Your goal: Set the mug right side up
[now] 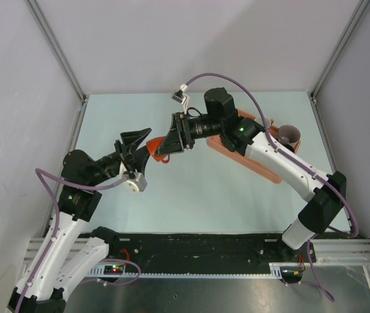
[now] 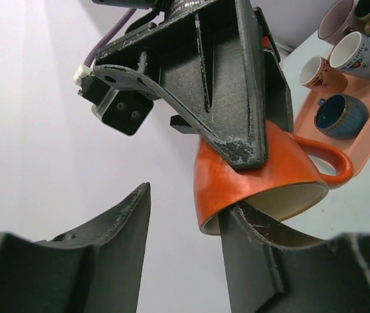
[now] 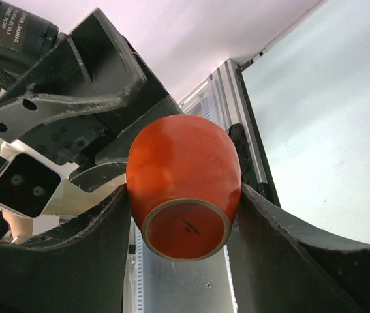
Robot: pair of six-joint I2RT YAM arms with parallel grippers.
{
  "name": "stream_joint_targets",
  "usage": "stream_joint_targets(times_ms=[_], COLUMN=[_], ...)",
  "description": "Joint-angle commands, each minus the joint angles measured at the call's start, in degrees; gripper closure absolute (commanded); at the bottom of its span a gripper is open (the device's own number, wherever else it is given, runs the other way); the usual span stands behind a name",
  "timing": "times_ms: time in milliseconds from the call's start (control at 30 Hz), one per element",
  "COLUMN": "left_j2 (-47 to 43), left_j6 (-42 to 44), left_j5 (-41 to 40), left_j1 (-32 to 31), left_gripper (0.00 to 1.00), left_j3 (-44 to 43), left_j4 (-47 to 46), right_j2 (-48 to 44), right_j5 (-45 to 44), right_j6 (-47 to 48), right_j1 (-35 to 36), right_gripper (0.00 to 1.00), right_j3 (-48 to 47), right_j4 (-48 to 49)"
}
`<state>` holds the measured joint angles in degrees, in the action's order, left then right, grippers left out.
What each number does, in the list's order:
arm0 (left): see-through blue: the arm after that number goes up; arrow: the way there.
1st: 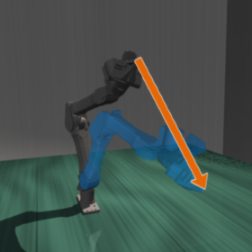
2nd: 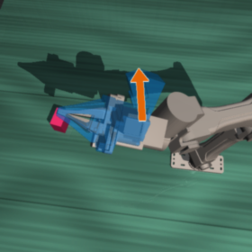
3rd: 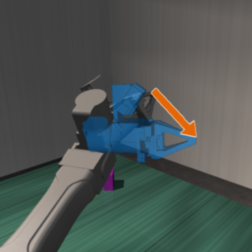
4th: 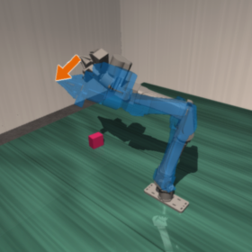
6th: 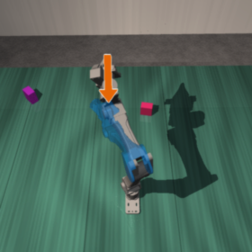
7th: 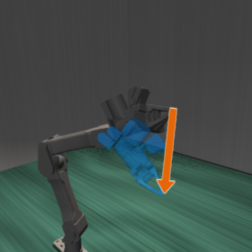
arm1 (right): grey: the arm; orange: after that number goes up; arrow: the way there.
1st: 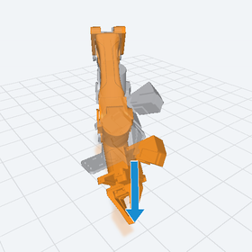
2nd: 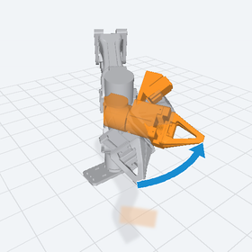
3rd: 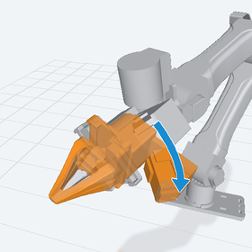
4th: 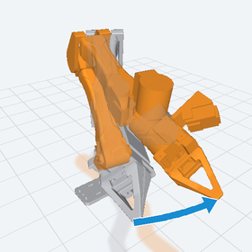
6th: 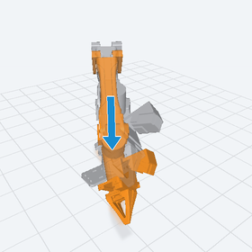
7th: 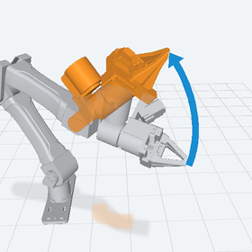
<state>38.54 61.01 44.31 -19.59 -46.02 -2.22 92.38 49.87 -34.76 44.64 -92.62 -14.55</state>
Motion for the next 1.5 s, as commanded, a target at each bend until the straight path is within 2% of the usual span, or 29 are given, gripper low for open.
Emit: stream_joint_targets(times_ms=[0, 133, 200, 233, 267, 333, 400, 500, 533, 600, 700, 800, 900, 967, 1033, 1100, 1167, 1467], left_j2=[-0.03, 0.51, 0.64, 0.73, 0.87, 0.86, 0.82, 1.39, 1.86, 2.89, 5.15, 7.00, 8.90, 9.50, 10.36, 11.17, 11.83, 12.32], left_j6=[0.42, 1.03, 0.51, -0.37, -1.51, -4.90, -8.93, -16.84, -20.78, -28.10, -39.97, -55.86, -69.87, -77.60, -83.53, -88.46, -90.79, -91.60], left_j5=[-1.69, 0.09, 1.46, 1.78, 1.80, 0.68, -2.83, -9.30, -12.04, -17.57, -25.44, -34.52, -44.71, -49.51, -51.90, -51.31, -50.17, -48.53], left_j1=[-0.18, -0.19, -0.23, -0.25, -0.26, -0.27, -0.27, -0.27, -0.27, -0.27, -0.24, -0.26, -0.15, 0.00, 0.22, 0.64, 0.77, 1.16], left_gripper=[0.53, 0.64, 0.77, 0.88, 0.94, 0.98, 0.99, 1.00, 1.00, 1.00, 1.00, 1.00, 1.00, 1.00, 1.00, 1.00, 1.00, 1.00], left_j3=[-1.52, -1.45, -1.38, -1.32, -1.25, -1.17, -0.98, -1.21, -1.50, -2.12, -4.38, -6.36, -8.64, -10.27, -12.66, -14.02, -14.63, -15.09], left_j4=[-2.18, -1.85, -1.39, -1.21, -1.03, -0.24, 1.01, 4.35, 5.88, 8.25, 14.59, 23.51, 32.42, 35.89, 38.45, 40.30, 41.23, 41.46], right_j2=[-0.09, 1.43, 2.22, 2.65, 2.90, 2.72, 1.95, 1.11, 0.81, -0.22, -2.59, -5.58, -7.27, -6.44, -3.90, -0.08, 4.06, 15.47], right_j5=[2.73, 4.45, 4.95, 4.92, 4.47, 3.09, 0.44, -3.37, -4.86, -8.60, -17.78, -32.28, -50.22, -58.81, -63.68, -63.69, -61.94, -56.66], right_j6=[1.20, 1.83, 1.52, 1.53, 1.71, 1.65, 1.04, 1.05, 1.69, 5.14, 12.80, 21.11, 30.63, 33.47, 34.13, 32.96, 33.46, 40.18], right_j1=[0.57, 1.89, 2.06, 2.04, 1.90, 1.18, 0.08, -2.25, -2.75, -3.41, -3.30, -0.78, 6.46, 11.33, 15.05, 16.89, 17.52, 17.24], right_gripper=[1.00, 1.00, 1.00, 0.98, 0.94, 0.84, 0.65, 0.23, 0.12, 0.03, 0.01, 0.01, 0.01, 0.01, 0.01, 0.01, 0.05, 0.20], right_j3=[-2.09, -3.90, -4.37, -4.61, -4.73, -4.12, -2.91, -1.94, -1.90, -2.33, -3.74, -3.19, -1.34, -0.46, -2.33, -7.60, -13.21, -25.14], right_j4=[-0.01, -0.79, -0.49, -0.75, -1.01, -1.17, -0.83, -2.56, -3.89, -7.49, -13.40, -17.01, -16.05, -13.34, -11.85, -13.01, -15.33, -17.85])
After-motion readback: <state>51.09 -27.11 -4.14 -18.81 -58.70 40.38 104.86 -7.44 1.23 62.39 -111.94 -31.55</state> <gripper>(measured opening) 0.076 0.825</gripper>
